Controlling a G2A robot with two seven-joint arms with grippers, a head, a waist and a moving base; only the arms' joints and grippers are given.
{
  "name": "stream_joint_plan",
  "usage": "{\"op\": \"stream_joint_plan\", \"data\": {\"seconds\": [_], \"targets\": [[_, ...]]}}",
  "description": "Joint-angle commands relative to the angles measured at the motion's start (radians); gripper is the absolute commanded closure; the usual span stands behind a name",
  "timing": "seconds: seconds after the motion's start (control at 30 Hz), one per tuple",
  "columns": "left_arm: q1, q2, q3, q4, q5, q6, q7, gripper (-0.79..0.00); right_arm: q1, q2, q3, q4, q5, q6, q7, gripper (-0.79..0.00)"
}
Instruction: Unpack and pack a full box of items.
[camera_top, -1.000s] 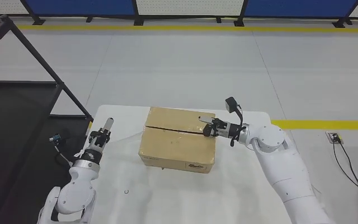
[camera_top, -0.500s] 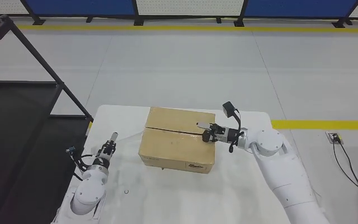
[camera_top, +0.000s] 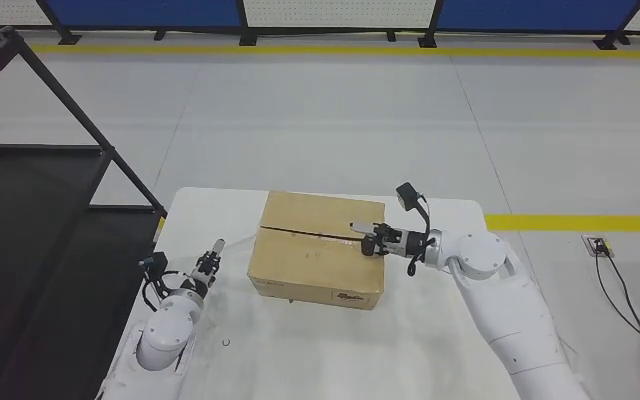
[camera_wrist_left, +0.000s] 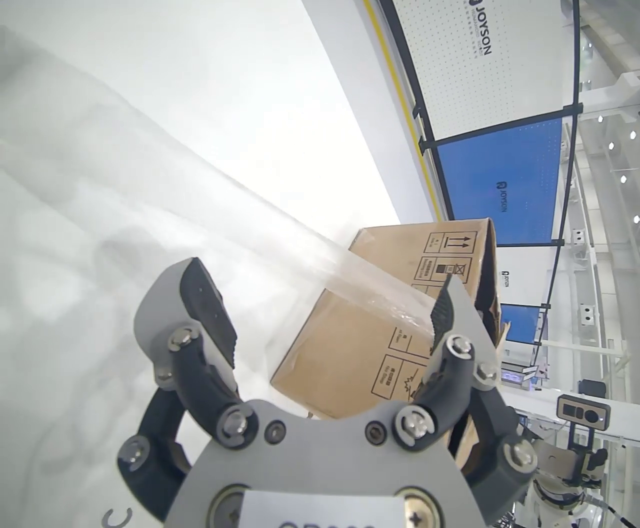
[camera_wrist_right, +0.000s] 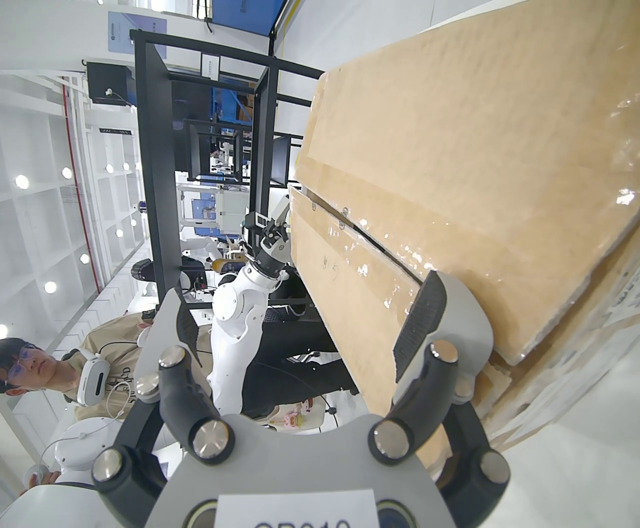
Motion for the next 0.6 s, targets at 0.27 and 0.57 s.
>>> {"op": "stream_joint_plan", "data": {"seconds": [0.27,0.57], "targets": [[-0.088,-0.012,0.021,0.120,-0.115,-0.059,-0.059,-0.785,-0.013,0.010,0.000,-0.029,0.001,0.009,-0.005,-0.785],[-0.152,-0.025,0.000,0.210,-0.291,-0.064,-0.081,-0.785,-0.015,0.017,-0.004,-0.041,0.005,0.016,-0.007,-0.785]]}}
